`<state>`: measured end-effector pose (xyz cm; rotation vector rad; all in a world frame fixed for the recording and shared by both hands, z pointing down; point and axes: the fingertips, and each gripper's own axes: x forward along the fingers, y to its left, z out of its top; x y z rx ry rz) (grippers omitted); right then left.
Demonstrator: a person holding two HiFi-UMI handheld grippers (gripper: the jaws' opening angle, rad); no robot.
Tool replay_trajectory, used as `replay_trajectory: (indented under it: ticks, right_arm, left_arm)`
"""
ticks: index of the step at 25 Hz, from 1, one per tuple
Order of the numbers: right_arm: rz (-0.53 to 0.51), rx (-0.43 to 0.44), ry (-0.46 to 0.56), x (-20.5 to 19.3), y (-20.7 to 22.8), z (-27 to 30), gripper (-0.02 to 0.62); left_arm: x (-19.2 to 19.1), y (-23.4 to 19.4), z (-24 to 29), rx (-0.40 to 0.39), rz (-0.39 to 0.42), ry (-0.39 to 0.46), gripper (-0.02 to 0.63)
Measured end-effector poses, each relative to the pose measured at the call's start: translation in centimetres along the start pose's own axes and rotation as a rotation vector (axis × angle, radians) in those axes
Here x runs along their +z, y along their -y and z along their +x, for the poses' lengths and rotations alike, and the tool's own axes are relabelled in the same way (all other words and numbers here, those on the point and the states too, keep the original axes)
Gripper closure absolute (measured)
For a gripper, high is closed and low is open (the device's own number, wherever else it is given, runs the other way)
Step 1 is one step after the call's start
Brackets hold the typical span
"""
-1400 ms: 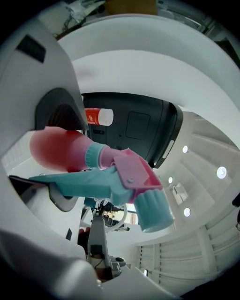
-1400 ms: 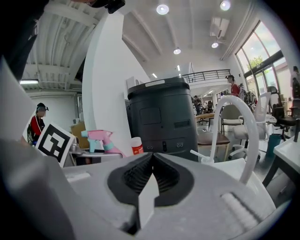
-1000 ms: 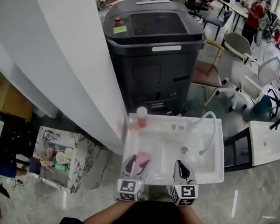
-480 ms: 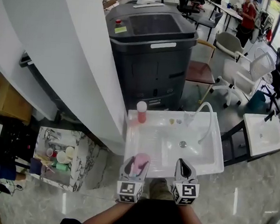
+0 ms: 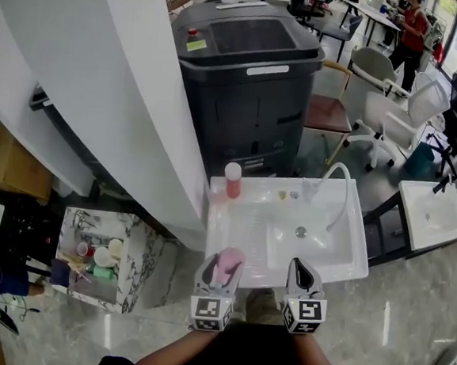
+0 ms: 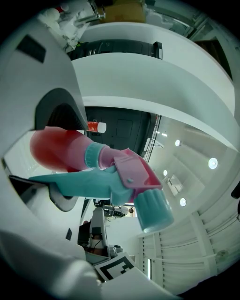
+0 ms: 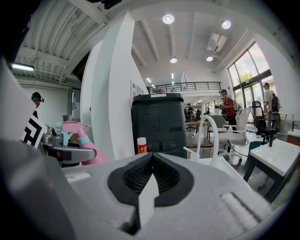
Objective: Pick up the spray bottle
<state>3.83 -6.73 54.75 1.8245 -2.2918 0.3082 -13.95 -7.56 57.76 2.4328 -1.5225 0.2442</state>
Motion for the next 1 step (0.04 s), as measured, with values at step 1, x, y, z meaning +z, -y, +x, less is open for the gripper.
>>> replay_trajectory:
  ticks: [1]
  right_arm:
    - [0.001, -0.001, -0.001, 0.11, -0.02, 0.3, 0.598]
  left_arm:
    - [0.05, -0.25, 0.21, 0.0, -0.002, -0.003, 0.324]
